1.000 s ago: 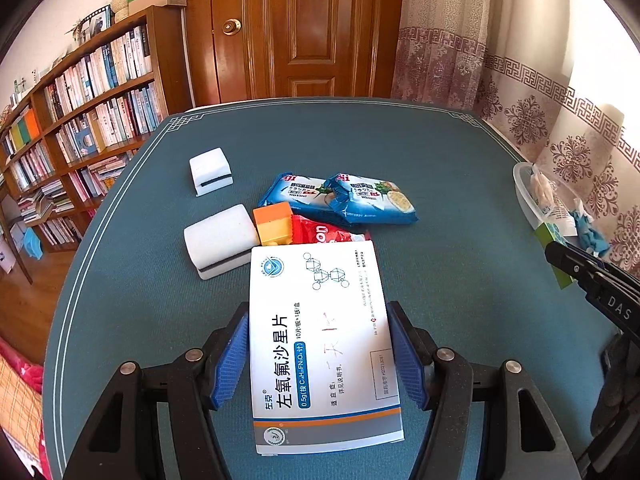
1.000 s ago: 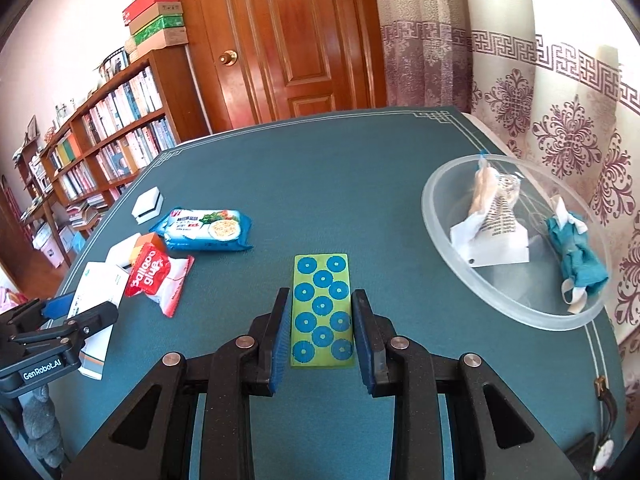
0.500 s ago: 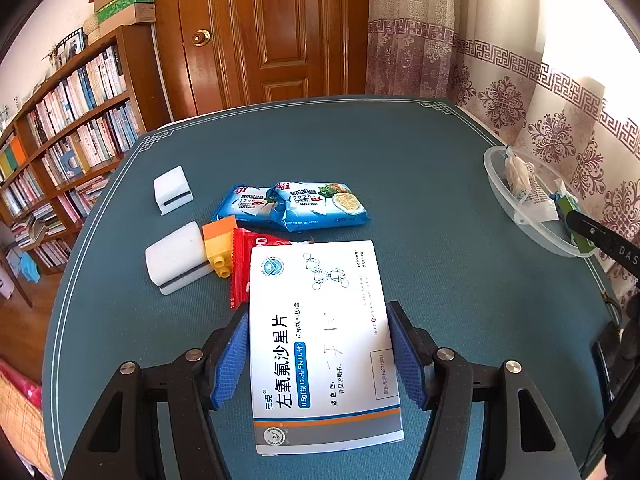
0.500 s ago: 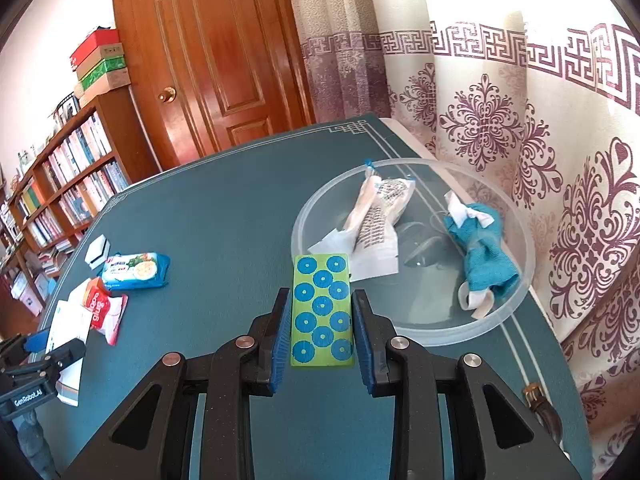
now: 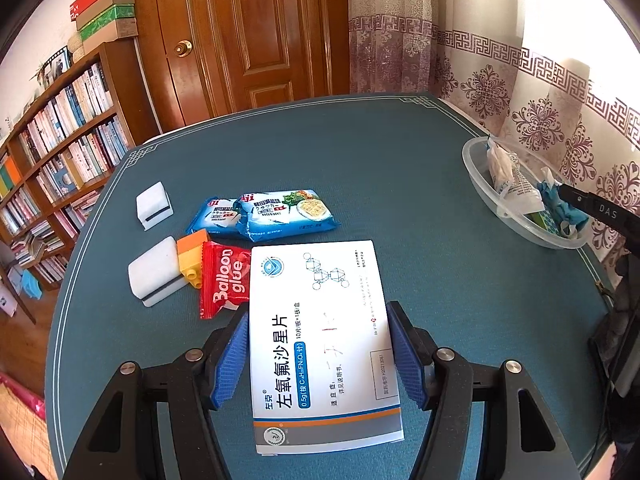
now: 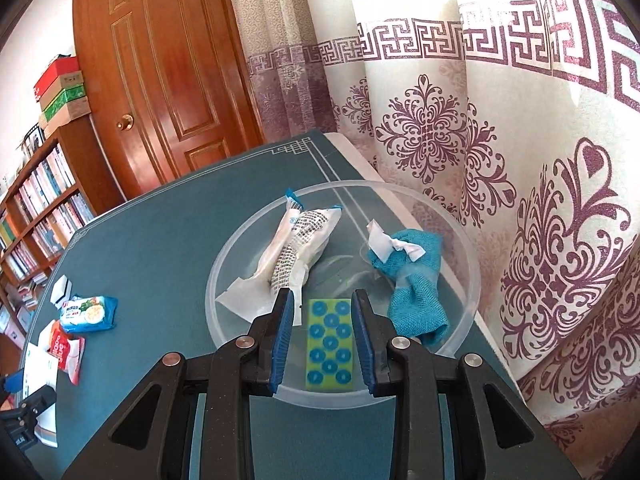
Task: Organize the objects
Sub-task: 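Carry the green dotted card into the bowl and open the right tool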
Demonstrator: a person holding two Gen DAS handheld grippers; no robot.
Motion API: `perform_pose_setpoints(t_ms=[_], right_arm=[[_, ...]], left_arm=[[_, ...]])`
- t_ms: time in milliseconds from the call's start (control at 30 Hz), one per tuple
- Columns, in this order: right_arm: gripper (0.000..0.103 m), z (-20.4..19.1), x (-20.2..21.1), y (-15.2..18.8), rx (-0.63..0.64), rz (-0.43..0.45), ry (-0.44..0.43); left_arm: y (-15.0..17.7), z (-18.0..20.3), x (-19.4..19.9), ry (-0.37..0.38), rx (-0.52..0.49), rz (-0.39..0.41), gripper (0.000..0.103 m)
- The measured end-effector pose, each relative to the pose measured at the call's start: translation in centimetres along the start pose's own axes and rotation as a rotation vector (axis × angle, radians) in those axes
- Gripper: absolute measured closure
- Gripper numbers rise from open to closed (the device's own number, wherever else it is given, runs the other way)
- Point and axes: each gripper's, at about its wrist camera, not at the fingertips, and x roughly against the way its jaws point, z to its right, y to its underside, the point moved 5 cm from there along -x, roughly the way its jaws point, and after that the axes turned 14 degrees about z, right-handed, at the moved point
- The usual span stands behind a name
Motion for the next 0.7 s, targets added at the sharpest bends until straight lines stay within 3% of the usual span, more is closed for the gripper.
perform_pose_setpoints(t_ms=[700], right_arm=[[0.072, 1.0, 4.0, 2.0, 0.011, 0.001, -0.049]], left_arm=[[-2.8, 6.8, -1.0, 0.101, -0.093, 0.026, 0.035]])
